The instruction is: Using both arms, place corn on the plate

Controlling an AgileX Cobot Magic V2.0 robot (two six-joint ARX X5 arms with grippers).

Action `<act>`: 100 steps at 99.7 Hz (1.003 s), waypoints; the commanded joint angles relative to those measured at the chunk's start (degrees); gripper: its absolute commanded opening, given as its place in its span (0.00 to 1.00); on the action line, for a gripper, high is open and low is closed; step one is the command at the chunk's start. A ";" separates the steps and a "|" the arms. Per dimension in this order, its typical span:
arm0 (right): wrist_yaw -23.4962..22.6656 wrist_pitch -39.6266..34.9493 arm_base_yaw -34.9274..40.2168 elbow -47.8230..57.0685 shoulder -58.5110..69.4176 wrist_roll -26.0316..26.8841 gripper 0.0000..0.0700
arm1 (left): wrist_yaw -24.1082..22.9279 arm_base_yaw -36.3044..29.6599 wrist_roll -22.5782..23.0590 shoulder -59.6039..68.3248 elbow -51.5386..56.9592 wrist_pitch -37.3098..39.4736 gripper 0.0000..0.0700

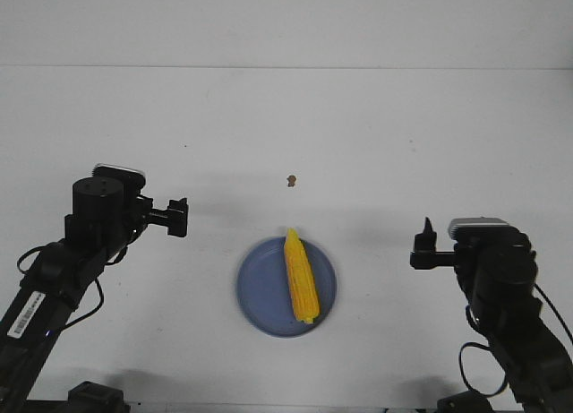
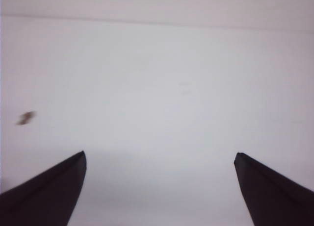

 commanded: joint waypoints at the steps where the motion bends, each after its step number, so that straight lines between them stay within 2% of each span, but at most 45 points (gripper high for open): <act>1: 0.15 -0.92 -2.16 0.63 -1.88 -3.45 0.91 | 0.00 -0.15 -0.33 -1.49 0.35 1.46 0.89; 15: -0.59 -1.53 -5.99 -0.85 -7.78 -3.98 0.91 | 0.00 -0.15 -1.79 -7.28 -3.43 6.25 0.89; 32: -0.59 -0.48 -6.75 -7.06 -15.76 -3.87 0.91 | 0.00 -0.15 -3.13 -17.00 -13.44 11.93 0.89; 53: -5.40 3.30 -6.69 -17.81 -27.56 -2.60 0.90 | -0.02 -0.15 -3.32 -28.59 -24.46 12.70 0.89; 61: -7.23 4.59 -6.69 -18.32 -31.06 -2.82 0.90 | -0.02 -0.15 -3.43 -32.46 -27.12 12.70 0.89; 68: -6.88 5.22 -6.69 -18.32 -32.41 -2.84 0.90 | -0.17 -0.15 -3.93 -35.19 -28.59 12.59 0.86; 80: -4.76 5.25 -6.71 -18.32 -33.07 -2.84 0.89 | -0.52 -0.15 -4.20 -37.53 -28.94 12.00 0.61; 85: -5.03 5.38 -6.71 -18.32 -33.07 -2.82 0.81 | -0.52 -0.15 -4.20 -38.07 -28.94 12.22 0.47; 93: -5.01 5.62 -6.69 -18.32 -33.05 -2.86 0.55 | -0.52 -0.15 -4.20 -38.53 -28.94 12.44 0.15; 96: -4.79 5.55 -6.69 -18.32 -33.05 -2.86 0.38 | -0.52 -0.15 -4.20 -38.64 -28.94 12.39 0.00; 97: -4.76 5.53 -6.69 -18.32 -33.05 -2.86 0.36 | -0.52 -0.15 -4.20 -38.69 -28.94 12.37 0.00; 100: -4.55 5.35 -6.71 -18.32 -33.05 -2.86 0.18 | -0.50 -0.15 -4.20 -38.71 -28.94 12.37 0.02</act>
